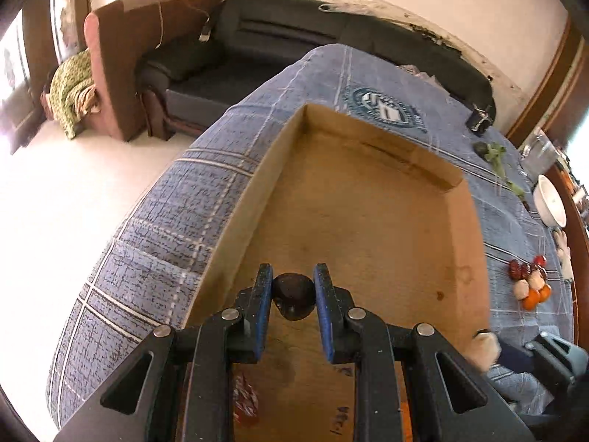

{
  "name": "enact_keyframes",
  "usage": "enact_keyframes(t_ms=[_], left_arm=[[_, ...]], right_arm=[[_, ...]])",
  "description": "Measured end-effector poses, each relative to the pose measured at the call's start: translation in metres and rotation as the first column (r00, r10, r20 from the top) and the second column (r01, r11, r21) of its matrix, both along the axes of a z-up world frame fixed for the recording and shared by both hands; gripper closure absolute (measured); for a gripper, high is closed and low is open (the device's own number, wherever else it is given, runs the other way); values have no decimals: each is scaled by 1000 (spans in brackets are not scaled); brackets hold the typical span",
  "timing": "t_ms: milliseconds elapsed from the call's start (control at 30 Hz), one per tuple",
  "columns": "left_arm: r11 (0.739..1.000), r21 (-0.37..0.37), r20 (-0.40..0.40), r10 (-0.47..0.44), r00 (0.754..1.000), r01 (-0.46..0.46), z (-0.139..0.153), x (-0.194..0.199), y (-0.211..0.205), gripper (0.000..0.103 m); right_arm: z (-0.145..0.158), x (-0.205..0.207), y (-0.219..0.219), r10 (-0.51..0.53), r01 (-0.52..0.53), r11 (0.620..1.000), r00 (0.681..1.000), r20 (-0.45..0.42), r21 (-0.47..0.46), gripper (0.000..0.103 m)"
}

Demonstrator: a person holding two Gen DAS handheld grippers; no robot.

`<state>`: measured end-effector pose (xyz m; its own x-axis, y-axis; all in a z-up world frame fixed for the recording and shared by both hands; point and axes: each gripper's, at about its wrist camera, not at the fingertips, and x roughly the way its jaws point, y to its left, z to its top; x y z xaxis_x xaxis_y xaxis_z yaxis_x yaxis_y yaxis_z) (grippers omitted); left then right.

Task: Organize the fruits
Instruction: 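Carry the beige cube and dark date into the tray and release both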

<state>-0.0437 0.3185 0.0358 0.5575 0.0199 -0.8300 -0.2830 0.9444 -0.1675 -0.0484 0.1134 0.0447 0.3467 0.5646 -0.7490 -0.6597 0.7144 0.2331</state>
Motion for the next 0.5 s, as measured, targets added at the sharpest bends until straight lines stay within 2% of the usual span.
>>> enact_keyframes(t_ms=[133,233,400,467,500], left_arm=[[1000,3,-43,29,999,-29,-11,-1,6,81],[998,41,-53,40,998,-38,-11,-9,3,81],[997,57,-64,53,997,-50,-11,-19,2,80],[997,56,-66,56,996,-52,-10,-22,1,77],[997,50,-64,55,996,-52,-10,-23,1,72]], right_arm=[[-17,6,18,14,-15,1000,999,-30,-25,65],[-25,6,26,25,-26,999,999,-42,-38,65],[-30,-2,31,41,-42,997,999,-18,-66,65],[-30,-3,32,41,-42,997,999,-15,-61,65],[-30,-3,32,41,-41,997,999,-13,-61,65]])
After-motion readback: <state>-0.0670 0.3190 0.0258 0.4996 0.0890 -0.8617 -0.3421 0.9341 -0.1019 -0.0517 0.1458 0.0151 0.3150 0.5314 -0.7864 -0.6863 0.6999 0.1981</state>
